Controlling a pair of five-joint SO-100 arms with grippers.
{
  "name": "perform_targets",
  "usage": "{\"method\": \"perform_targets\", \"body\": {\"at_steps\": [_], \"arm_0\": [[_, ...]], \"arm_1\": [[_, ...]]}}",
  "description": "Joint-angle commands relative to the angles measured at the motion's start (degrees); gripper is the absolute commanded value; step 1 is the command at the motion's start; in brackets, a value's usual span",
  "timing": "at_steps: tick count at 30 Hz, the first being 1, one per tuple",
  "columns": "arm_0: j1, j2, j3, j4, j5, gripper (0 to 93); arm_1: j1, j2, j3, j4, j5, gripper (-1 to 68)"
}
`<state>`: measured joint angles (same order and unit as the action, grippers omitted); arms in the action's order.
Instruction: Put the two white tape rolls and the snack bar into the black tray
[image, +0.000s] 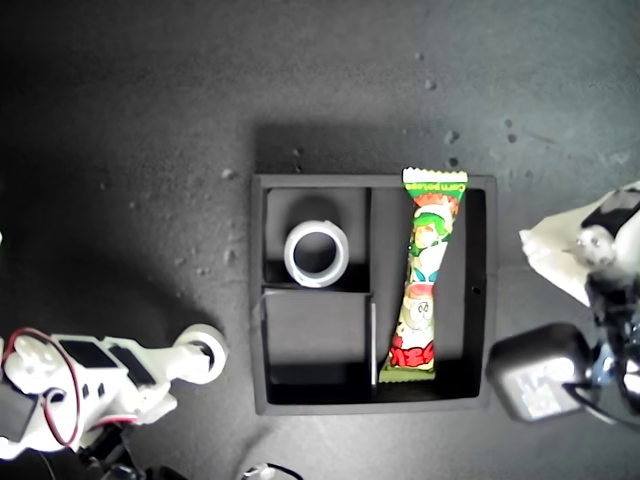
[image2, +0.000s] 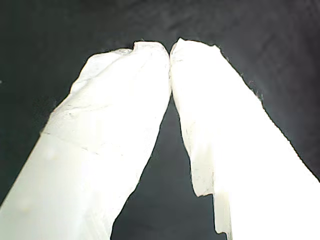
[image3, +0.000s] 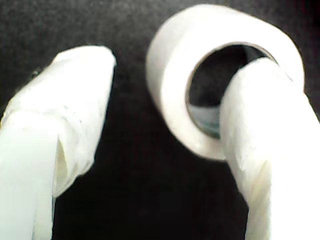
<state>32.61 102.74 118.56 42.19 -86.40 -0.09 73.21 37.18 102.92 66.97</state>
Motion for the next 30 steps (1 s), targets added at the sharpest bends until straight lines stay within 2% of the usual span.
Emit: {"method": "perform_targets", "body": {"at_steps": [1, 9, 11, 13, 16, 18, 24, 30], "arm_0": [[0.7, -1.0, 0.0, -1.5, -1.1, 15.8], [0.8, -3.0, 3.3, -5.5, -3.0, 15.5], [0.4, -4.2, 4.0, -6.2, -4.2, 13.5], [-0.4, -5.7, 4.0, -6.7, -4.7, 7.5], [-1.9, -6.4, 4.2, -7.1, -4.3, 0.3], [-2.7, -4.8, 4.0, -6.3, -3.3, 0.2], [-5.5, 0.7, -5.1, 8.2, 1.1, 0.2], [-9.8, -6.2, -28.7, 23.6, 10.5, 0.2]], "arm_1": [[2.1, 7.8, 6.1, 0.2, 5.5, -0.4], [-0.2, 18.8, 11.6, 0.2, 12.5, -0.4], [-1.7, 20.9, 12.8, 0.2, 13.9, -0.4], [-2.7, 23.8, 16.4, -0.4, 15.2, -0.5], [-3.5, 33.7, 31.4, -7.6, 16.4, -0.5], [-3.9, 42.1, 43.6, -13.1, 17.6, -0.5], [-5.8, 59.6, 74.3, -26.1, 20.7, -0.5], [-5.9, 60.9, 93.5, -36.4, 20.9, -0.5]]}}
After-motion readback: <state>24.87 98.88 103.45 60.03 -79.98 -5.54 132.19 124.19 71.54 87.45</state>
